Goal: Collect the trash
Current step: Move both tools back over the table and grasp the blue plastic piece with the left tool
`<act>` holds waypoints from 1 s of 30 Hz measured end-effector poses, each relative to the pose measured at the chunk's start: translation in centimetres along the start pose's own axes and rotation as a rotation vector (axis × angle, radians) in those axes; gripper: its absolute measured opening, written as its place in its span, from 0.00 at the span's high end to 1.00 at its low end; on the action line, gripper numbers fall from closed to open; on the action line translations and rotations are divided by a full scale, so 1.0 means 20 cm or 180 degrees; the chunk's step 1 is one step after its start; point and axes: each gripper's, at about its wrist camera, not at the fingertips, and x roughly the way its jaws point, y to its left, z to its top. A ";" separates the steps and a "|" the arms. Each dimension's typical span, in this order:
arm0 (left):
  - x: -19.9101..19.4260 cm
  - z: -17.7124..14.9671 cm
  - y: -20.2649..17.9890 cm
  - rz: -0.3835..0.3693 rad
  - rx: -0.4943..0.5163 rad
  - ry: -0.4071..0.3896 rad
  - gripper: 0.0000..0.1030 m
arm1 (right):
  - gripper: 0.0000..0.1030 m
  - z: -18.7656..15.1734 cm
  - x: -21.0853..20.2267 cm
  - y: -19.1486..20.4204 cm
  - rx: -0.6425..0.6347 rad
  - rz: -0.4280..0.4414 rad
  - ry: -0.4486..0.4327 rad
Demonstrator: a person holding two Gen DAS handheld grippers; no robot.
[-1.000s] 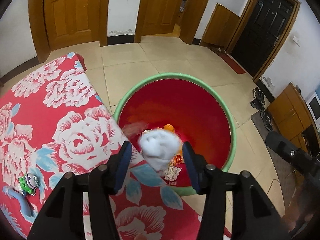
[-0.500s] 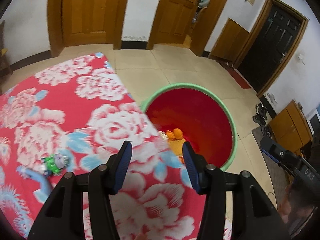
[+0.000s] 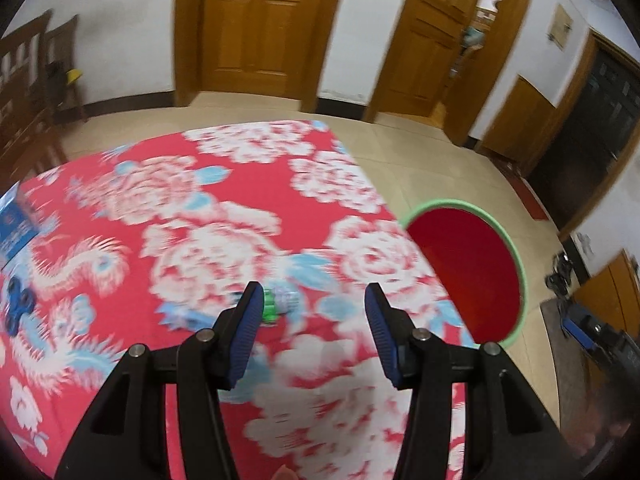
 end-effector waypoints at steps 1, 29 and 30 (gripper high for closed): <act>0.00 0.00 0.03 0.0026 -0.0052 0.0002 0.49 | 0.38 0.00 0.00 0.01 -0.0006 0.0006 0.0006; 0.18 -0.13 0.26 0.0414 -0.0379 0.0295 0.49 | 0.37 -0.04 0.01 0.06 -0.0044 0.0043 0.0087; 0.18 -0.14 0.27 0.0416 -0.0397 0.0301 0.49 | 0.37 -0.05 0.01 0.06 -0.0046 0.0042 0.0090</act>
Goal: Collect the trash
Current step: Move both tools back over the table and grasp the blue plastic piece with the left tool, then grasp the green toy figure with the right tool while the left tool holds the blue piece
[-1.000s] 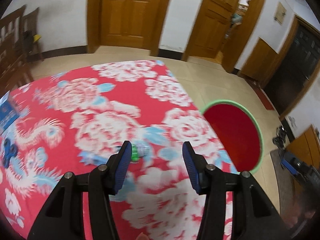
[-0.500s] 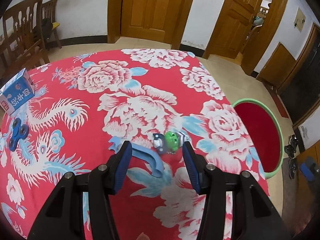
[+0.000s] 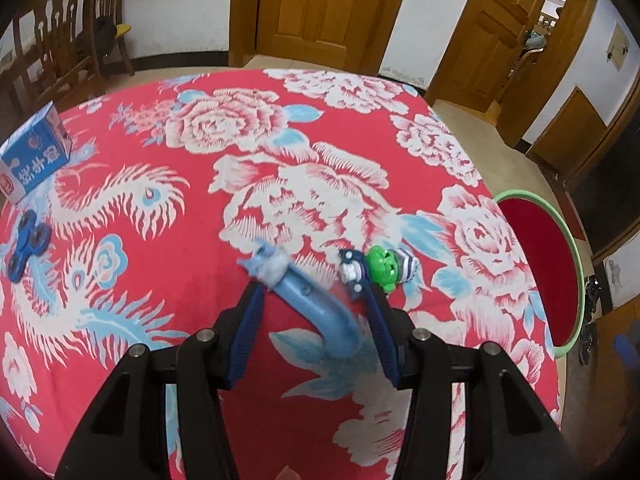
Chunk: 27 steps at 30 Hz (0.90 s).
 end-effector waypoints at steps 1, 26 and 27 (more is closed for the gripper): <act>-0.01 0.00 0.00 0.0001 -0.0014 -0.0031 0.49 | 0.37 0.00 0.00 0.00 -0.0002 -0.0002 0.0003; -0.17 -0.06 0.09 -0.0263 0.0073 -0.0219 0.81 | 0.37 -0.07 0.07 0.22 -0.0262 0.0109 0.0134; -0.18 -0.06 0.11 -0.0270 0.0059 -0.0225 0.81 | 0.37 -0.08 0.08 0.25 -0.0285 0.0118 0.0150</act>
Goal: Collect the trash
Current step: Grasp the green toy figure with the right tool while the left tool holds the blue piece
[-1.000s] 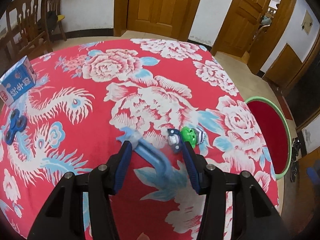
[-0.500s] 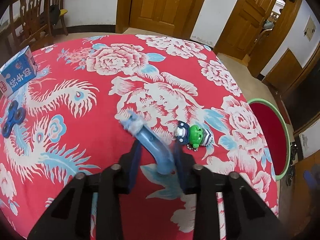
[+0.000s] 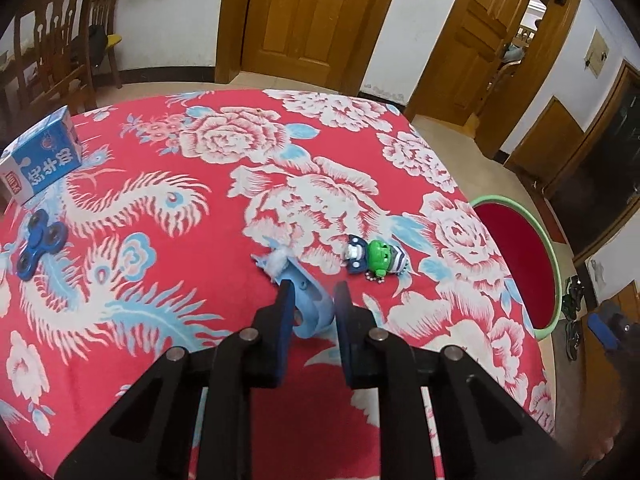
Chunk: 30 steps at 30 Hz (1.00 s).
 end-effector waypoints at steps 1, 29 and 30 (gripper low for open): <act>-0.01 0.00 0.02 -0.0008 -0.0017 -0.0011 0.81 | 0.37 0.00 0.01 0.02 -0.0021 0.0008 0.0015; -0.07 -0.02 0.40 0.0159 -0.0488 -0.0251 0.82 | 0.37 -0.13 0.50 0.63 -0.0725 0.0109 0.0615; -0.07 -0.02 0.40 0.0166 -0.0491 -0.0258 0.82 | 0.37 -0.13 0.52 0.64 -0.0740 0.0105 0.0630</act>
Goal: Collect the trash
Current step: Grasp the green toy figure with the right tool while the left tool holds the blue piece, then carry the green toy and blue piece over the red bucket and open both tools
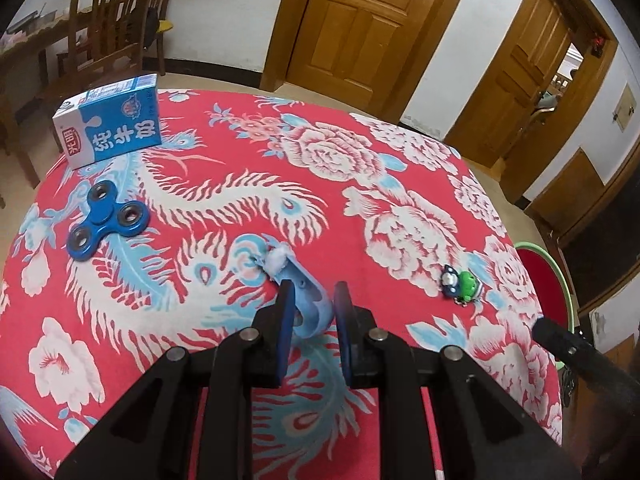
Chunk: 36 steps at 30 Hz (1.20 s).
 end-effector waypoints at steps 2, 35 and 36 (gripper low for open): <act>0.00 0.00 0.02 0.0025 -0.0017 -0.0020 0.82 | 0.37 0.01 0.04 0.04 -0.0041 -0.0011 0.0026; 0.06 -0.03 0.09 -0.0148 -0.0140 0.0064 0.81 | 0.52 0.06 0.36 0.25 -0.0556 -0.0513 0.0046; 0.05 -0.03 0.09 -0.0168 -0.0141 0.0064 0.82 | 0.52 0.06 0.35 0.24 -0.0523 -0.0471 0.0048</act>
